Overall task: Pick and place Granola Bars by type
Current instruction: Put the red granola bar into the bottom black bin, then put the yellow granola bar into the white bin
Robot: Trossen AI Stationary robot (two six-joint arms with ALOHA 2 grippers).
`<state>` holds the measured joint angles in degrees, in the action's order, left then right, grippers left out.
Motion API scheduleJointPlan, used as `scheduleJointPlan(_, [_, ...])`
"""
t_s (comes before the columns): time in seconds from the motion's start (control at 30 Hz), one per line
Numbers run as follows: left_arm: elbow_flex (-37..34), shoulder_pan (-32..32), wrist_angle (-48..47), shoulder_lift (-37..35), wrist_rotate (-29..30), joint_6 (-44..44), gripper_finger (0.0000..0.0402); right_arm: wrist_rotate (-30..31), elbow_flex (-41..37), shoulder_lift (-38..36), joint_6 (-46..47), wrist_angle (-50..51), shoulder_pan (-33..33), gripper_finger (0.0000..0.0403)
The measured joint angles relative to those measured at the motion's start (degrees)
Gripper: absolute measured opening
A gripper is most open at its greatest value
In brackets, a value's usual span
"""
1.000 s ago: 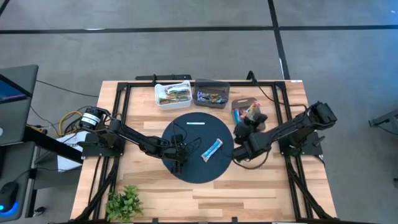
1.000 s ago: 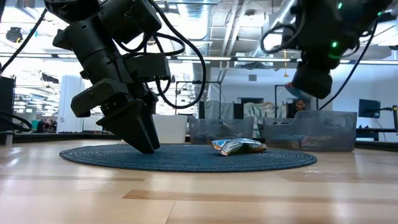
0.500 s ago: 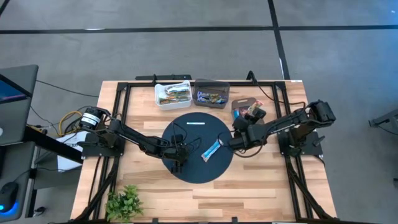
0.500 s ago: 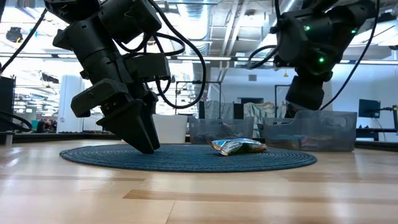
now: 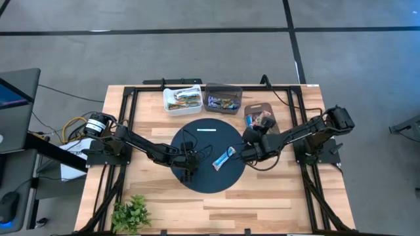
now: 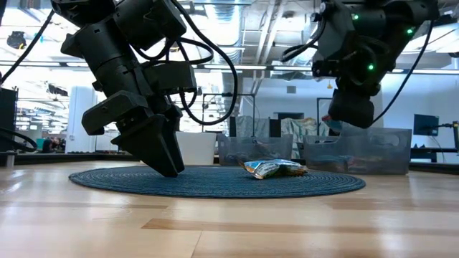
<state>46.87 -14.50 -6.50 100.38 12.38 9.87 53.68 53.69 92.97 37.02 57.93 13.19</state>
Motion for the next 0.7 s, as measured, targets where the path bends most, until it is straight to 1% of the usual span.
scheduleJointPlan(0.1, [0.0,0.0,0.0,0.0,0.0,0.0,0.0202,-0.8,0.0,0.0,0.9,0.2,-0.6,0.0027])
scheduleJointPlan(0.37, [0.0,0.0,0.0,0.0,0.0,0.0,0.0202,-1.3,0.0,0.0,0.6,0.3,-1.4,0.0121])
scheduleJointPlan(0.53, [0.1,0.0,-0.1,0.0,0.3,-1.0,0.0202,2.3,0.0,0.0,0.6,0.3,1.3,0.0161])
scheduleJointPlan(0.7, [1.5,0.0,-1.1,0.2,0.5,-2.6,0.0202,6.0,0.8,-2.3,0.5,0.3,4.9,0.0182])
